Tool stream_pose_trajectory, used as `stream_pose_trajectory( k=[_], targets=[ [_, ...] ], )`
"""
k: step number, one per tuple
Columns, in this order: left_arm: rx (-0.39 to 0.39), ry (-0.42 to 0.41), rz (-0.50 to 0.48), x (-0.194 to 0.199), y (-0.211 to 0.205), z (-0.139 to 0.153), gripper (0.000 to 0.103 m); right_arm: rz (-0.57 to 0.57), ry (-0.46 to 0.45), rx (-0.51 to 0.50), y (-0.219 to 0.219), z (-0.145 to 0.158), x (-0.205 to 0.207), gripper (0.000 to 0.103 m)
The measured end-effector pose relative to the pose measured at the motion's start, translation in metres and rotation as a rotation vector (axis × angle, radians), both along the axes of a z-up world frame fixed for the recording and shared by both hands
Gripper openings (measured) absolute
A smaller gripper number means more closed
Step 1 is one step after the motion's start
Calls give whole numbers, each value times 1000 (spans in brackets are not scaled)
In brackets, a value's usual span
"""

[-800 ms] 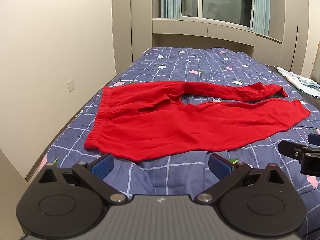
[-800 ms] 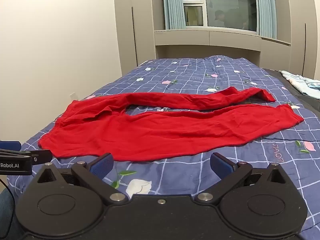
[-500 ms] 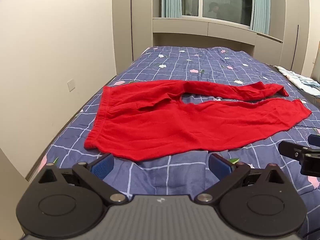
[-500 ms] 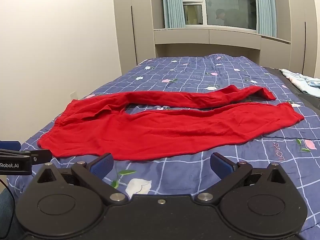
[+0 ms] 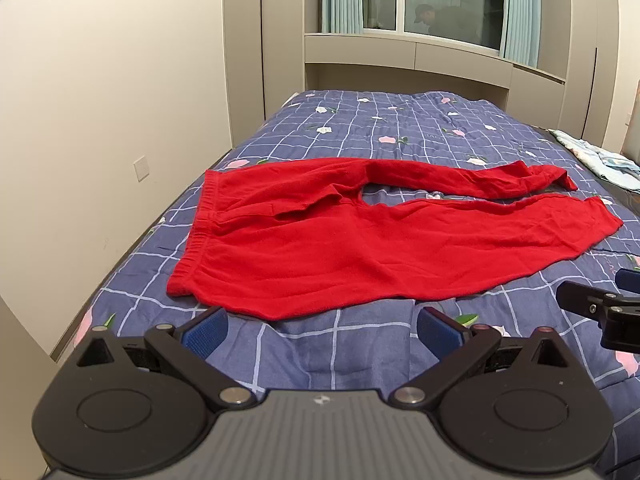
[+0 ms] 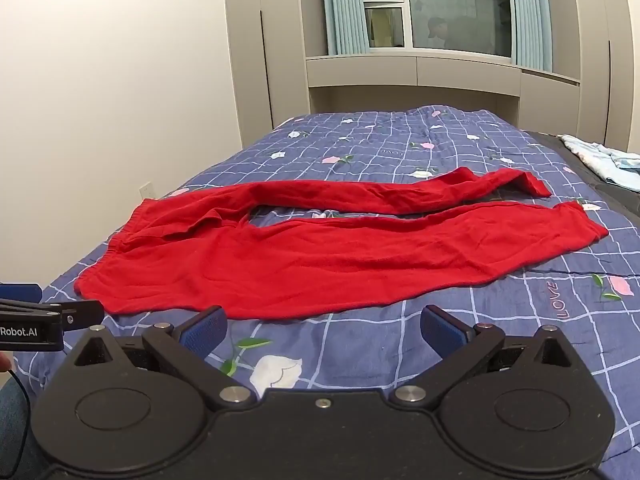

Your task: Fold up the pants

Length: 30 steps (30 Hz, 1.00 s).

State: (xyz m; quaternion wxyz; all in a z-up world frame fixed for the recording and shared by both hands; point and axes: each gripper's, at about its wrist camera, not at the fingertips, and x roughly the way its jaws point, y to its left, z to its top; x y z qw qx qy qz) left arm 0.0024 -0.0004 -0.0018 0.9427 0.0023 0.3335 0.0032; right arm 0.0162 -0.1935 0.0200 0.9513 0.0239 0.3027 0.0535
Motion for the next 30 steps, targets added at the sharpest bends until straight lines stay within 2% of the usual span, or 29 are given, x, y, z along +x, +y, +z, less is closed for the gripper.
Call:
stream_pose_trajectory(
  k=[30],
  targets=[
    [1,3,0,0,-1,-1,103,0,3,1,-1,-2,1,103]
  ],
)
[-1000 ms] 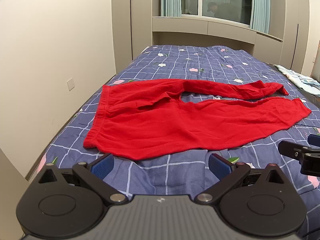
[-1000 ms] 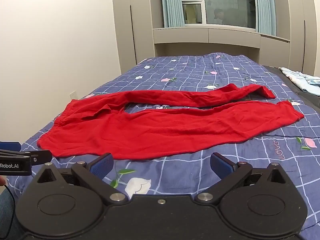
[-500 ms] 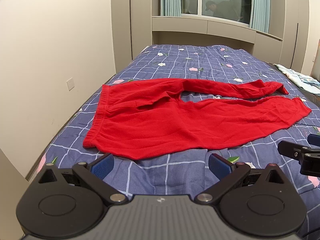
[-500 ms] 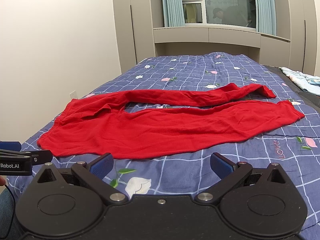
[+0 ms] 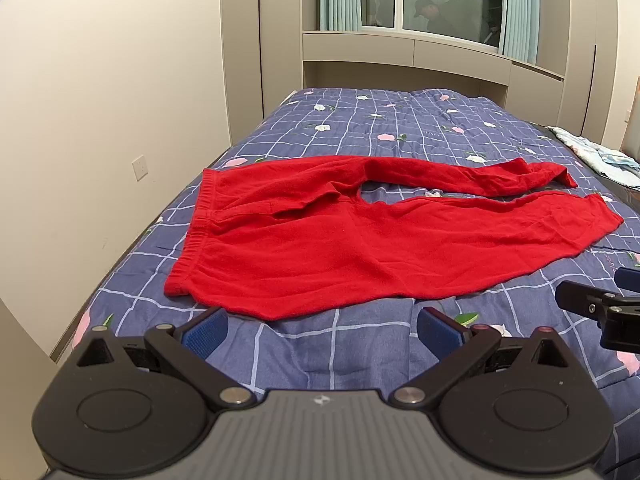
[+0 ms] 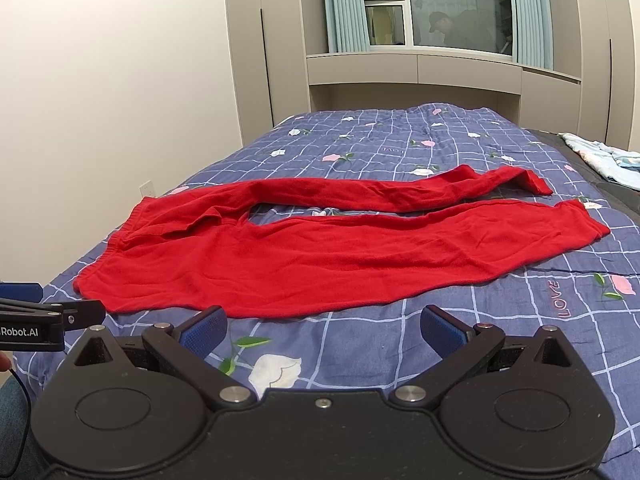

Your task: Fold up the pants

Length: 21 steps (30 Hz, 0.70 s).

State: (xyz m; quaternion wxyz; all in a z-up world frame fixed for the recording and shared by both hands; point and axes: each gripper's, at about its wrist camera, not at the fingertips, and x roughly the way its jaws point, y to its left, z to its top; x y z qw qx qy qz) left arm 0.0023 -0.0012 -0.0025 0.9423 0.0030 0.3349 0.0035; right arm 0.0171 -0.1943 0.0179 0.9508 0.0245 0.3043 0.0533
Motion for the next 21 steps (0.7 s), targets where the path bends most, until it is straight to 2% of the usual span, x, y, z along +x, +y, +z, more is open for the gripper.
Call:
stream_pose_trajectory(
  k=[21],
  targets=[
    [0,13,-3,4,-1,-7,103,4,10,2,0,-5,3,103]
  ],
)
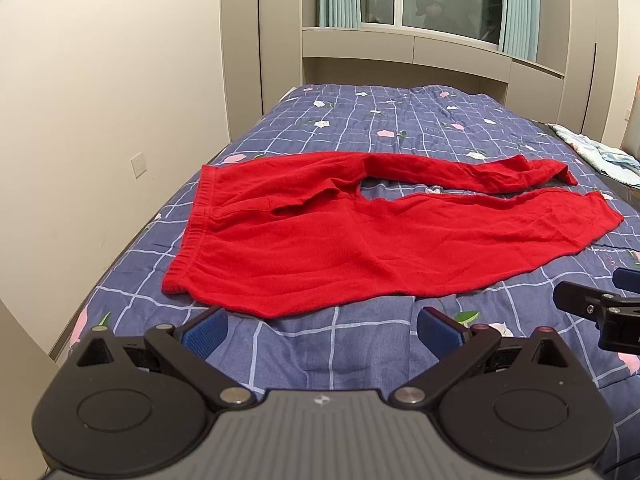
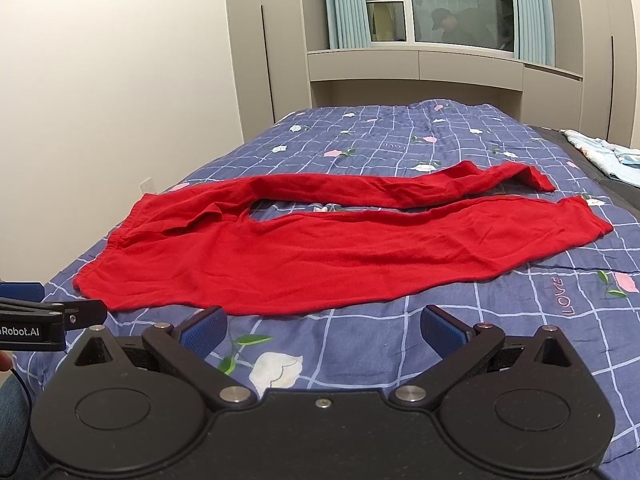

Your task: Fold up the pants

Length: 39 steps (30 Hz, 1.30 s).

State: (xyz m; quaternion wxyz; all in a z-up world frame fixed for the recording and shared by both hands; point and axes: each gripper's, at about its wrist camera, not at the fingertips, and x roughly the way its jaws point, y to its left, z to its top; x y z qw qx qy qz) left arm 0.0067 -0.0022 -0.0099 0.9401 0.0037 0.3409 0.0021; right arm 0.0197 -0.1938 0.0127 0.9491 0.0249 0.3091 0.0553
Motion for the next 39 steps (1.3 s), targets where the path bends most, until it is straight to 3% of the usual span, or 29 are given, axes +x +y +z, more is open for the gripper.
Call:
stream_pose_trajectory(
  k=[14,20,28,39],
  targets=[
    [3,26,-1,5,0,-2,103,2,27,11,-1,-3,4,103],
    [-24,79,15,19,8,-5,103,10,80,18,0,-4,12,103],
    [-38,143,73,63,33,0,103,26,140,-61,7,0,41,103],
    [1,118,100,134,53,9,103,84,143,-76,7,3,102,103]
  ],
)
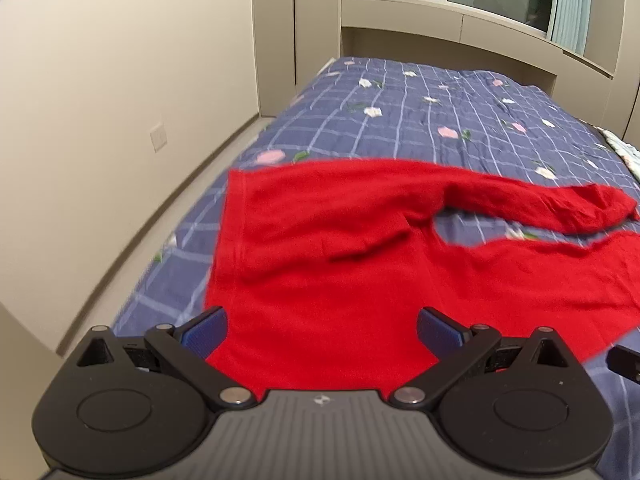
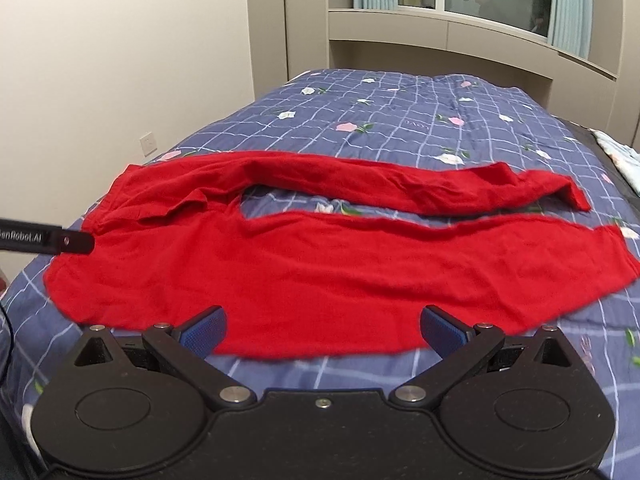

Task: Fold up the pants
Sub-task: 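Lower both grippers onto the red pants and grasp the waistband edge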

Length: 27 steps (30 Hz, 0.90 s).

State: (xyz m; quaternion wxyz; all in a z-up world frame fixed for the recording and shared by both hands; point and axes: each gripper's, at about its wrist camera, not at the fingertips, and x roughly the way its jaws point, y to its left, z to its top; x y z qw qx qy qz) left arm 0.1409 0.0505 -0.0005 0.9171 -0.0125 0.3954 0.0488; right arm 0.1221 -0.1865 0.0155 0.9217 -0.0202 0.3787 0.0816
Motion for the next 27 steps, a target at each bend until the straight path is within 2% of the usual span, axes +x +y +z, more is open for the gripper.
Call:
stream_pose_trajectory(
  k=[6,11,15,21,24,27],
  targets=[
    [38,-22,1,50,12,1,103,23,-28,-2,-5,-3,43,103],
    [93,-44,-15,97,27,-1,103,115,-114,-19,-17,-2,92,103],
    [145,-66,-38,136,44,-3,103,176,-121,-40,-32,-4,145,103],
    [202,-48,-170,199,68,-19,103,299,-47,-51,-45,-16,236,103],
    [165,-14,-270,226,79,-30,103,341,49,-28,-48,-28,277,103],
    [138,32,-316,251,88,-41,103,365,86,-14,-49,-40,306,102]
  ],
)
